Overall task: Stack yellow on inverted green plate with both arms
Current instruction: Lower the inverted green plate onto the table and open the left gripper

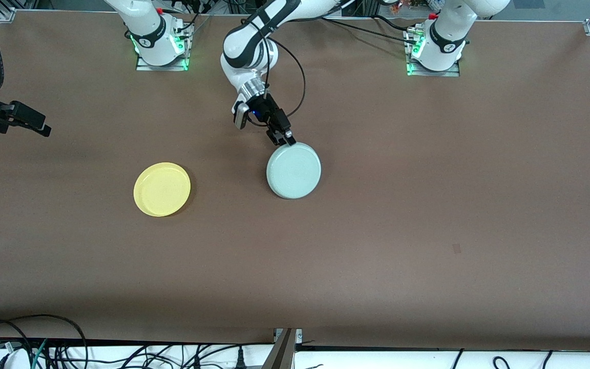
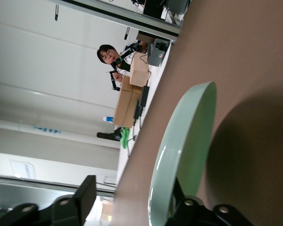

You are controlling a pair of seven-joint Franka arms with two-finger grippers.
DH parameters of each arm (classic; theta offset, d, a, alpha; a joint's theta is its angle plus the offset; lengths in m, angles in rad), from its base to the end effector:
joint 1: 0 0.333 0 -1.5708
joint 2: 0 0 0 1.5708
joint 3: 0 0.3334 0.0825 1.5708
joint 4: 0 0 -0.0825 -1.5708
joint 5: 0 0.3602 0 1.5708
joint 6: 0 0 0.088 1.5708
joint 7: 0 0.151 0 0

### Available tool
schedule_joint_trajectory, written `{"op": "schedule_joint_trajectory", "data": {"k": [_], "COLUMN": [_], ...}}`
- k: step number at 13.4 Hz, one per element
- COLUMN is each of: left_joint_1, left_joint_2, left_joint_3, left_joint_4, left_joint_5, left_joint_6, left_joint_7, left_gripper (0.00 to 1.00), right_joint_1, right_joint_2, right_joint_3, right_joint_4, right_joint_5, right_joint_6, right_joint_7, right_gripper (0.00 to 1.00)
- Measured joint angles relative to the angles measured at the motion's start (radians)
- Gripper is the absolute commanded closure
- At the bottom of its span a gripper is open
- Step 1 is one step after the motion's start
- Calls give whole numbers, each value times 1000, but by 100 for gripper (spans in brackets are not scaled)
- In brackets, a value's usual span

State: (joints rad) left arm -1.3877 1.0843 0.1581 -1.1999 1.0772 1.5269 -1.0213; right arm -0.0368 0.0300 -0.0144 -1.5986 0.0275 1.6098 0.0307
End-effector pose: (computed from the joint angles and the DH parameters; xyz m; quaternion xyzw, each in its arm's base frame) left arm 0.3285 -0.6106 0.1584 -0.7335 0.2543 -0.3680 0.5118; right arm 0.5415 -0.0236 0.5728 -0.9990 0.0416 0.0093 0.0136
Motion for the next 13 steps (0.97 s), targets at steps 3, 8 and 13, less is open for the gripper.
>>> {"op": "schedule_joint_trajectory", "data": {"k": [3,8,13], "left_joint_1": [1,93,164], "left_joint_2": [3,3,-7], "left_joint_3": [-23,-21,-21], "left_joint_4": [2,5,47], "left_joint_5": [-62,-79,-310], "left_joint_6": [140,494,672], "left_joint_7": [-203,-519,-602], "left_gripper": [0,0,0], "right_joint_1": [0,0,0], "right_joint_2": [0,0,3], "right_joint_3": [0,0,0], "right_joint_4": [0,0,0], "right_joint_5": [0,0,0], "right_joint_6": [0,0,0], "right_joint_7": [0,0,0], "right_gripper": [0,0,0]}}
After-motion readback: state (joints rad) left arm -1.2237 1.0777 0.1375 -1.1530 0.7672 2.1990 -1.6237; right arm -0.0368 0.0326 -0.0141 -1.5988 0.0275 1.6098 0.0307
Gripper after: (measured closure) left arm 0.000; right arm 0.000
